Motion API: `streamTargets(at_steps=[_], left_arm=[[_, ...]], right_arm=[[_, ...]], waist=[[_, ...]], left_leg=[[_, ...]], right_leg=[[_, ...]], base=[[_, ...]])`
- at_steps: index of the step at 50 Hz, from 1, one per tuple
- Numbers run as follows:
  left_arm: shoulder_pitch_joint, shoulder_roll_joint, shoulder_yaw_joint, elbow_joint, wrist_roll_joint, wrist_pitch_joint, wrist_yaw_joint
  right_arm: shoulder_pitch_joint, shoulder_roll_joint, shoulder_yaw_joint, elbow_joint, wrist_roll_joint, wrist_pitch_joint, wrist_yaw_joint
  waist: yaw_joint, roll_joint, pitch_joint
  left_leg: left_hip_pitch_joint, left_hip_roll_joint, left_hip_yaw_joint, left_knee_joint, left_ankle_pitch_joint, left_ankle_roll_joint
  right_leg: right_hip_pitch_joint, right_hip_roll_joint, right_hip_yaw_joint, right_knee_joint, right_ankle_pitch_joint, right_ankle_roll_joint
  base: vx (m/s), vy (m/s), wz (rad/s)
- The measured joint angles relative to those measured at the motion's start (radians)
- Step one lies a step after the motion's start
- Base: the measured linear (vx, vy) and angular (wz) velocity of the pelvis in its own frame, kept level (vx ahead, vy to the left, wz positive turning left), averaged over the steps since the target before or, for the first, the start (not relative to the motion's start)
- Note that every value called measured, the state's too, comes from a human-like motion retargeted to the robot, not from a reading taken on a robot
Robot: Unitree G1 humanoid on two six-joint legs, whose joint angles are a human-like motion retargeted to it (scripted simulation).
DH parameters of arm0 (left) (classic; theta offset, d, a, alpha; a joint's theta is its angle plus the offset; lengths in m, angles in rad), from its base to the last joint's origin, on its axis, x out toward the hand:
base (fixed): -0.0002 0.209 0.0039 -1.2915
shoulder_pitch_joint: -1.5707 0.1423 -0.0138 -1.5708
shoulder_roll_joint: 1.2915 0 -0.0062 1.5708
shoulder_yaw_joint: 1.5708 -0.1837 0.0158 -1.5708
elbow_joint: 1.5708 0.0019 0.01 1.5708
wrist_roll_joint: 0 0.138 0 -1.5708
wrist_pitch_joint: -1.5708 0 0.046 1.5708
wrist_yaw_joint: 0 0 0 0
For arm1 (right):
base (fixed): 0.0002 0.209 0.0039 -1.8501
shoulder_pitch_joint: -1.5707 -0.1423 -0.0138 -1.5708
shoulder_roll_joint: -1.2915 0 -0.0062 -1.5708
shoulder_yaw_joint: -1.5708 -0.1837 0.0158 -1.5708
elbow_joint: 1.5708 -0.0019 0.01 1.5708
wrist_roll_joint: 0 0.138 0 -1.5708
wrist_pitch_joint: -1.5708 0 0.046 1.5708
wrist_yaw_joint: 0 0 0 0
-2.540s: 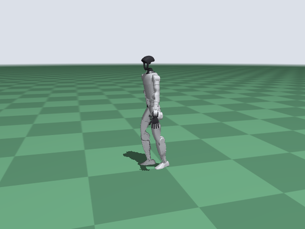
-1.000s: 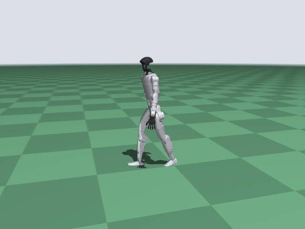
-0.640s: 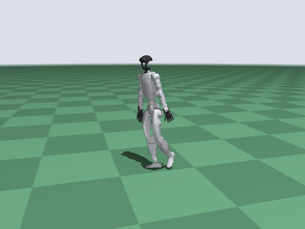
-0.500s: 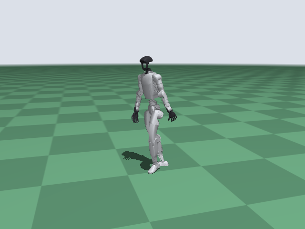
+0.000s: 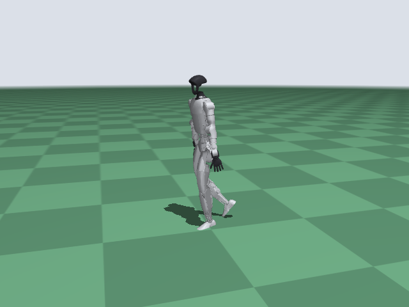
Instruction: Walk run
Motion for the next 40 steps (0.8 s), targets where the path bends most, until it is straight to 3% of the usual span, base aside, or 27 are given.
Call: streamTargets(at_steps=[6,12,16,20,22,26,30,32,35,40], left_arm=[[-0.13,0.053,-0.063,-0.04,-0.013,-0.042,0.036],[-0.195,0.055,-0.046,-0.121,-0.084,-0.089,0.01],[-0.201,0.029,-0.032,-0.146,-0.105,-0.103,-0.012],[-0.165,0.005,-0.027,-0.141,-0.06,-0.097,-0.026],[-0.117,-0.005,-0.022,-0.125,-0.021,-0.088,-0.014],[-0.018,-0.03,0.009,-0.057,0.039,-0.073,0.037],[0.077,-0.033,0.021,0.064,0.078,-0.007,0.035],[0.094,-0.023,0.024,0.102,0.098,0.031,0.026],[0.114,-0.02,0.036,0.134,0.105,0.05,0.033],[0.18,-0.042,0.074,0.135,0.081,0.046,0.054]], right_arm=[[0.046,0.009,-0.028,0.008,0.01,0.015,0.028],[0.045,0.021,-0.024,0.029,0.013,0.015,0.009],[0.016,0.026,-0.016,0.07,0.044,0.017,-0.002],[-0.019,0.03,-0.01,0.074,0.063,-0.004,-0.012],[-0.026,0.031,-0.009,0.068,0.06,-0.014,-0.023],[-0.043,0.028,0.003,0.068,0.066,-0.021,-0.054],[-0.062,0.018,0.033,0.047,0.091,-0.013,-0.046],[-0.086,0.011,0.028,0.019,0.095,-0.007,-0.024],[-0.13,-0.003,0.023,-0.015,0.099,0.006,-0.023],[-0.195,-0.024,0.043,-0.068,0.091,0.001,-0.031]], waist=[[-0.068,-0.054,0.011],[-0.162,-0.101,0.026],[-0.174,-0.096,0.029],[-0.175,-0.1,0.014],[-0.181,-0.098,0.003],[-0.196,-0.101,-0.005],[-0.141,-0.206,0.0],[-0.122,-0.25,0.027],[-0.099,-0.253,0.048],[-0.062,-0.197,0.033]], left_leg=[[0.107,-0.119,-0.014,-0.113,-0.012,0.011],[0.22,-0.214,-0.072,-0.184,-0.048,-0.01],[0.3,-0.226,-0.087,-0.204,-0.085,-0.04],[0.363,-0.242,-0.103,-0.196,-0.102,-0.08],[0.391,-0.241,-0.126,-0.17,-0.065,-0.11],[0.416,-0.214,-0.117,-0.068,0.15,-0.16],[0.346,-0.21,0.042,0.236,0.447,-0.09],[0.267,-0.191,0.049,0.422,0.399,-0.078],[0.145,-0.113,0.081,0.595,0.315,-0.062],[-0.031,-0.101,0.059,0.493,0.231,-0.088]], right_leg=[[-0.223,-0.027,-0.037,-0.158,-0.151,0.007],[-0.38,0.044,0.068,-0.567,-0.219,-0.004],[-0.445,0.084,0.11,-0.677,-0.231,-0.005],[-0.461,0.051,0.062,-0.569,-0.187,-0.103],[-0.434,0.029,0.029,-0.54,-0.124,-0.111],[-0.395,0.058,0.195,-0.482,-0.169,-0.132],[-0.23,-0.065,0.107,-0.553,-0.243,-0.114],[-0.177,-0.103,0.113,-0.564,-0.27,-0.096],[-0.101,-0.096,0.058,-0.608,-0.282,-0.081],[0.021,0.004,-0.013,-0.715,-0.291,-0.068]], base=[[0.5,-0.05,0.39],[0.47,-0.1,0.6],[0.67,-0.1,0.22],[0.69,-0.13,0.28],[0.86,-0.21,0.56],[0.87,-0.25,0.58],[0.75,-0.27,0.19],[0.69,-0.34,0.47],[0.52,-0.23,0.38],[0.55,-0.18,-0.06]])
